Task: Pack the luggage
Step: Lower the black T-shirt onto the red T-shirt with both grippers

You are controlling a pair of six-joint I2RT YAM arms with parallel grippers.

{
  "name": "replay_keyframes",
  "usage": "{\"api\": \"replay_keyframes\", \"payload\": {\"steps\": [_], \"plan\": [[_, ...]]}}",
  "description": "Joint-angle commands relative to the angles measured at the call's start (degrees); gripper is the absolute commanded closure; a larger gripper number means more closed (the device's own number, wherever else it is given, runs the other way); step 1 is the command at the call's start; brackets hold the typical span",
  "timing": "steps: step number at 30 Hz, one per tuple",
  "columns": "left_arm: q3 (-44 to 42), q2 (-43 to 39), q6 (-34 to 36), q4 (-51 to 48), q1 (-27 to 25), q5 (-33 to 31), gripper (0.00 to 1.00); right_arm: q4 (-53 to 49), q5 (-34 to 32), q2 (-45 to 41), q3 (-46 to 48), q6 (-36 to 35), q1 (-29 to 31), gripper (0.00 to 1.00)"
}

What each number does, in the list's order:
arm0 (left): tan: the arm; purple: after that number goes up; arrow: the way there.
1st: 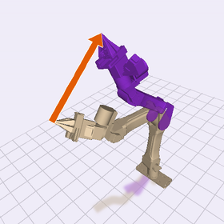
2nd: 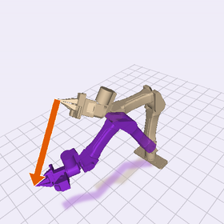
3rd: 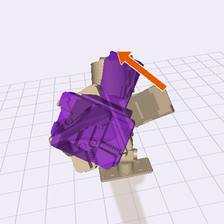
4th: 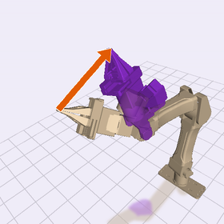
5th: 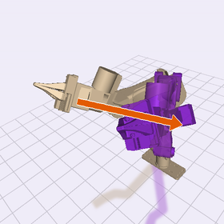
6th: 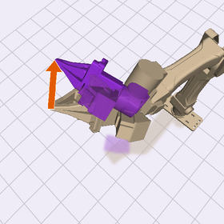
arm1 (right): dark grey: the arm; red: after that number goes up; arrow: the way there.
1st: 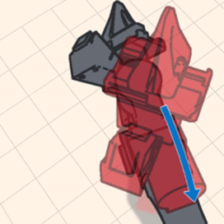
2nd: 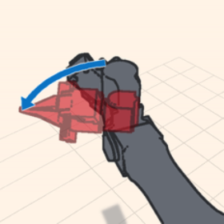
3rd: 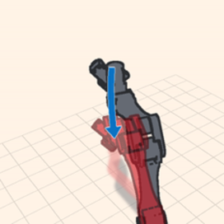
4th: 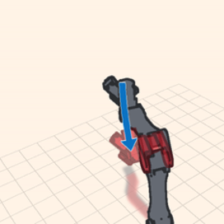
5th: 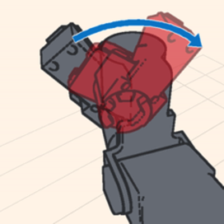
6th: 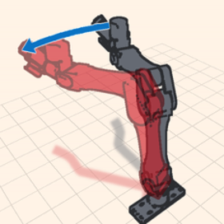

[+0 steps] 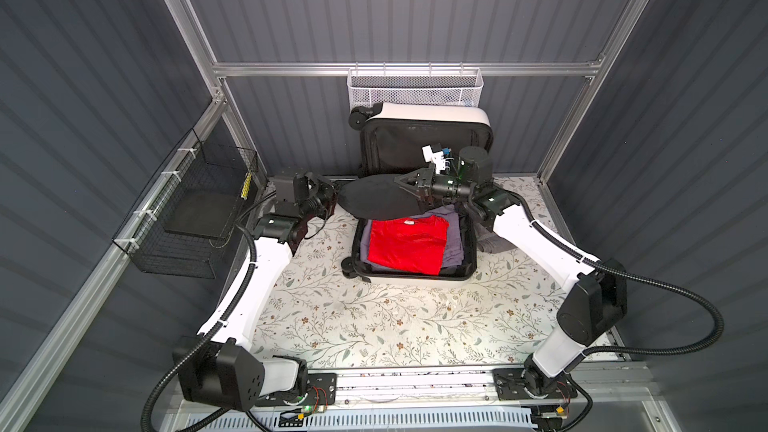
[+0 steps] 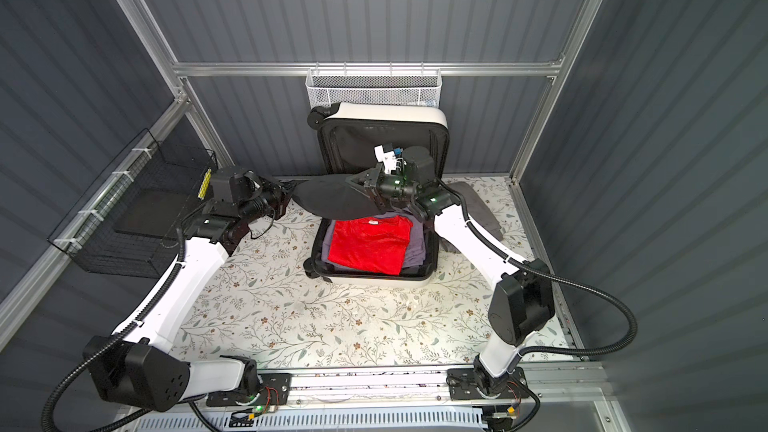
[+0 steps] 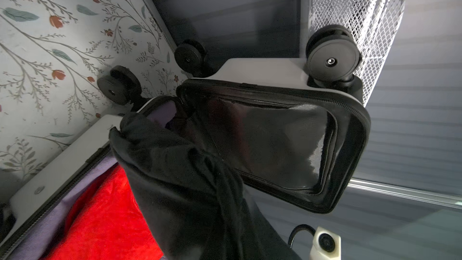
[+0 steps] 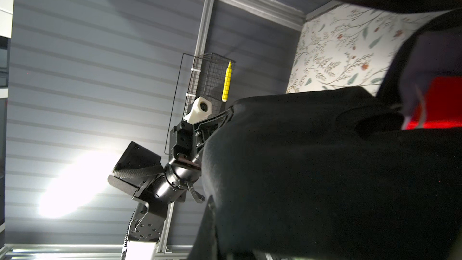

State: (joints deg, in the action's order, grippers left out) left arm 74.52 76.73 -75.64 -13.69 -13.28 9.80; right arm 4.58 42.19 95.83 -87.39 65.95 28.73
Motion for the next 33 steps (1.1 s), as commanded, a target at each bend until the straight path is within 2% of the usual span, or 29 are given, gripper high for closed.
{"api": "replay_keyframes", "payload": {"steps": [1,11,16,24,33], "plan": [[3.8,2.4,0.1,5.0,-2.0,-2.4,1.00,1.3,1.5,-2.1,1.1,-1.9,-2.3,1.00],[13.6,14.5,1.0,10.1,-5.9,-2.1,1.00,-1.1,4.5,-0.2,0.4,-4.5,-10.2,1.00],[14.5,18.9,1.1,13.3,-8.1,-1.7,1.00,-1.0,6.3,1.4,1.5,-6.3,-13.2,1.00],[3.1,18.4,2.3,19.1,-11.8,-3.2,1.00,6.1,9.5,0.6,13.6,-7.6,-15.9,1.00],[-11.0,11.4,1.9,22.7,-16.8,-6.7,1.00,11.2,9.7,-6.0,28.2,-7.7,-16.0,1.00]]}}
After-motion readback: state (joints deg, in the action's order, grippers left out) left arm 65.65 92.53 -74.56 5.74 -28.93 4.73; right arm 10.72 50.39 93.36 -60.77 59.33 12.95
